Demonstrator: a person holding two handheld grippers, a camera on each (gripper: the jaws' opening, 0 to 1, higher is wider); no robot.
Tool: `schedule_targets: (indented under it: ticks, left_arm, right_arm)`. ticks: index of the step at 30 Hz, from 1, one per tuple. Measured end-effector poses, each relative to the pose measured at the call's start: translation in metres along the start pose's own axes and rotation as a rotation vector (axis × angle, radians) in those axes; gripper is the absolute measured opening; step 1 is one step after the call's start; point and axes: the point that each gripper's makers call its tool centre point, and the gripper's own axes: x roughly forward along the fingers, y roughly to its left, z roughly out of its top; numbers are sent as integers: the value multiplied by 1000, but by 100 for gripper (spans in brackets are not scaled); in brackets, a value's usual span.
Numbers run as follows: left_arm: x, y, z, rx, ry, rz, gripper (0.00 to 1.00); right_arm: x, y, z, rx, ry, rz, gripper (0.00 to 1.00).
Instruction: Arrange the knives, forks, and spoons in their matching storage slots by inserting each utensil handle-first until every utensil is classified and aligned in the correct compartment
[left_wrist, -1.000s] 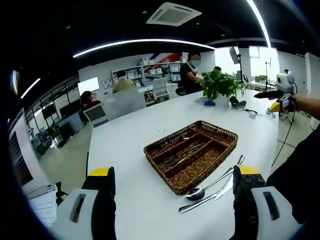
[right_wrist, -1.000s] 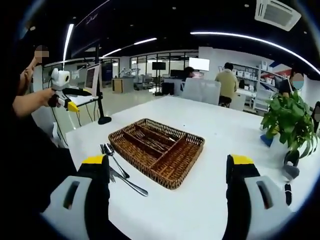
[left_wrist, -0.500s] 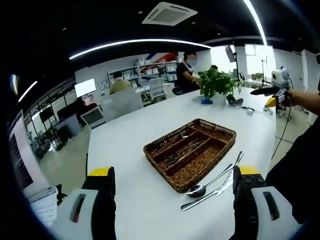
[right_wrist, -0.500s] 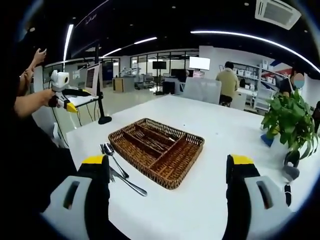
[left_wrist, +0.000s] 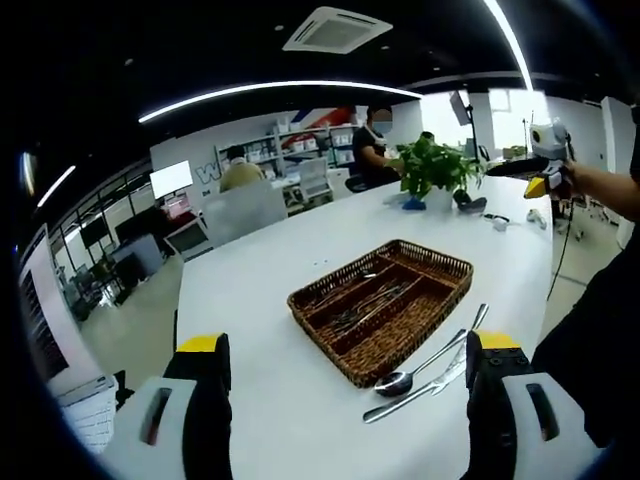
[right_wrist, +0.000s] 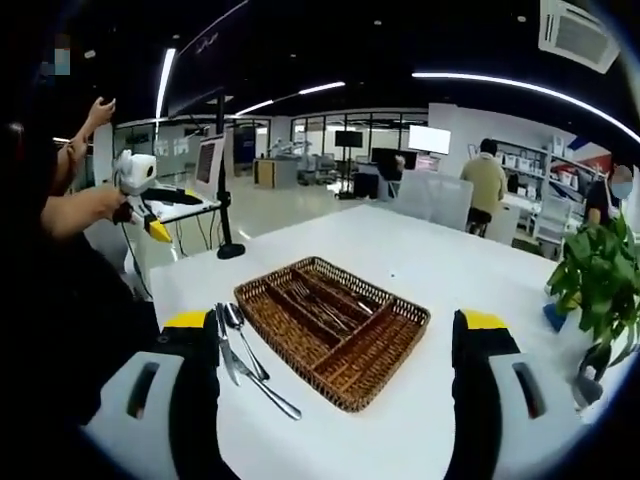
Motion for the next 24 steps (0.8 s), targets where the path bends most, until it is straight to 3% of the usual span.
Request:
schedule_targets:
  ticks: [5,8,11,24]
  left_arm:
    - [-3,5,5,26,-19,35,100]
    - [-4,5,6,16,-21,35,100]
    - [-5,5,6,17,-20,35,100]
    - [-10,8,8,20,-31,67,100]
  right_arm:
    - [17,14,9,-26,-8,50,98]
    - [27,17,14,-94,-17,40,98]
    - [35,25,15,-96,-13,75,92]
    - [67,63,18,-122,-26,195,87]
